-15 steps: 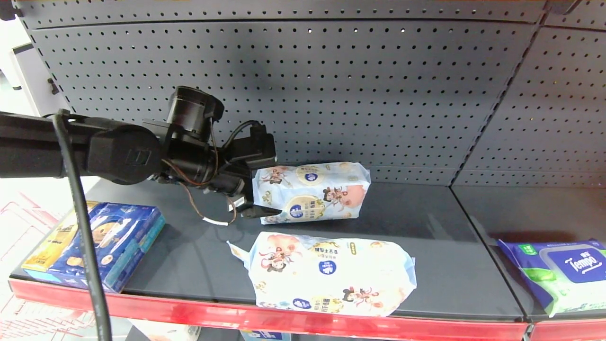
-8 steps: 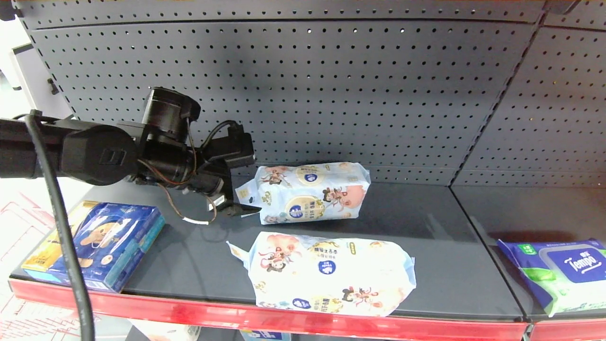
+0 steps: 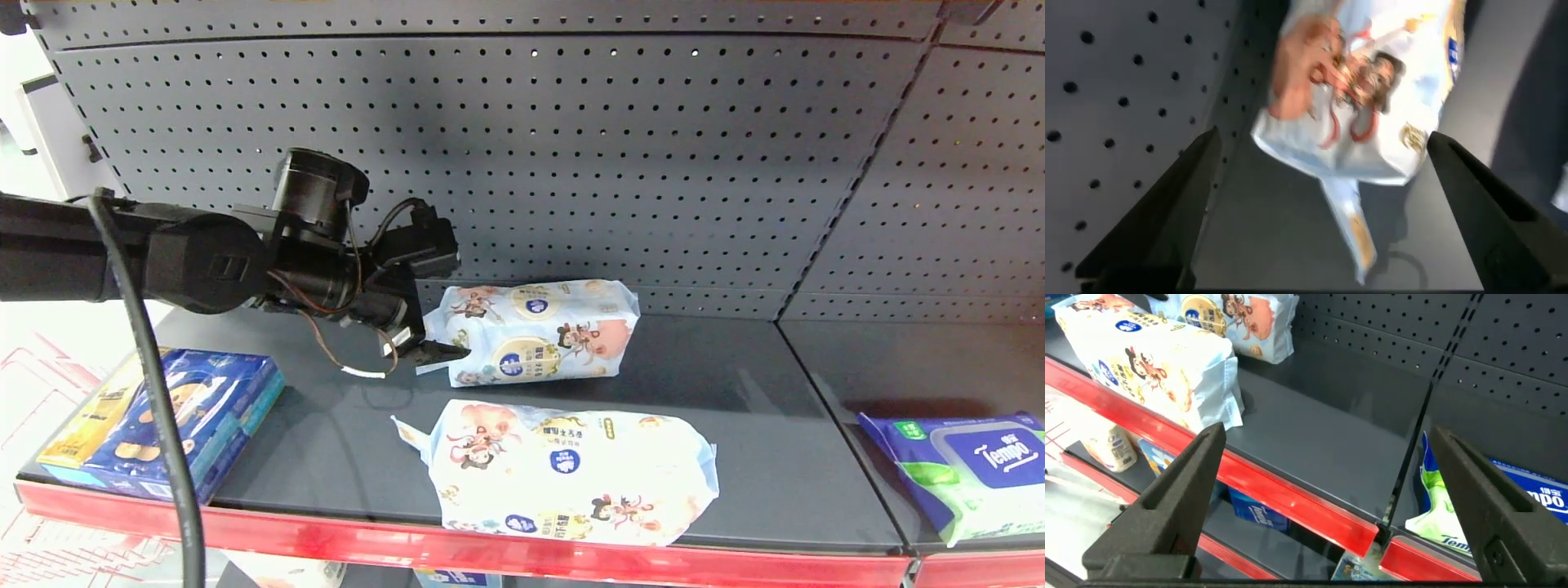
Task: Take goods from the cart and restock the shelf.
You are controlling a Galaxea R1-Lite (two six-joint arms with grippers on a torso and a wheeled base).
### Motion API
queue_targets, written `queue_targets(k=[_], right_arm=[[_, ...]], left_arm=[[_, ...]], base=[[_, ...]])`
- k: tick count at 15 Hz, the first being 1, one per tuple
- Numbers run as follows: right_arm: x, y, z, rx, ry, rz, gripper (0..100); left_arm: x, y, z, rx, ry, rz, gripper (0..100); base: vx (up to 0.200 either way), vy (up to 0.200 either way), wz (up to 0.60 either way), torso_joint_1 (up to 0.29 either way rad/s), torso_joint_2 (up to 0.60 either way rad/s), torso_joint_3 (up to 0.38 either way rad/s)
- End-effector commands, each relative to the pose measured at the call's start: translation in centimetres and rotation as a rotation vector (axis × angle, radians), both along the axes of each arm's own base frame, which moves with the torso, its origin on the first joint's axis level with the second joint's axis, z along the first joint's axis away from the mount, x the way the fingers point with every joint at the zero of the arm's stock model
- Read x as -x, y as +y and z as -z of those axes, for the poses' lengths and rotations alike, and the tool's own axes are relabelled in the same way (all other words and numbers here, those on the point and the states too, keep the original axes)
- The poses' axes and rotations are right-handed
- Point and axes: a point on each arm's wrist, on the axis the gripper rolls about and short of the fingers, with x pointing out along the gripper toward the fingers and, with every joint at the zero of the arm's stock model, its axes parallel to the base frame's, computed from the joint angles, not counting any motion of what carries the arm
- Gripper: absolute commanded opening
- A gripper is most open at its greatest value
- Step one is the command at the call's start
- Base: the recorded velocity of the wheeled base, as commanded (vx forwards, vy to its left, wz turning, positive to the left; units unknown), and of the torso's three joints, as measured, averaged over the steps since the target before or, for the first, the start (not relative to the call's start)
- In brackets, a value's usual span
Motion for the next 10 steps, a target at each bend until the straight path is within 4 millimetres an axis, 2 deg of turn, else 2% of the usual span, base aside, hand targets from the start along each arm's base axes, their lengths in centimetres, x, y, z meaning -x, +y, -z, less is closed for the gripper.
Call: queue_targets(k=[1, 7, 10], right_arm=[[-0.2, 0.0, -0.1, -0.002, 0.015, 0.0, 100], [-0.4, -0.1, -0.1, -0.002, 0.025, 0.002, 100], [-0.4, -0.1, -0.1, -0.003, 0.027, 0.002, 100]], left_arm=[[-0.7, -0.1, 0.5, -0.002, 0.006, -0.004, 100], [-2.1, -0.1, 0.5, -0.001, -0.011, -0.018, 100], [-1.9, -0.1, 0.5, 0.0, -0.005, -0.015, 100]], base=[[0.0, 0.0, 0.0, 0.0, 0.0, 0.0], [0.0, 0.0, 0.0, 0.0, 0.0, 0.0], [0.0, 0.0, 0.0, 0.0, 0.0, 0.0]])
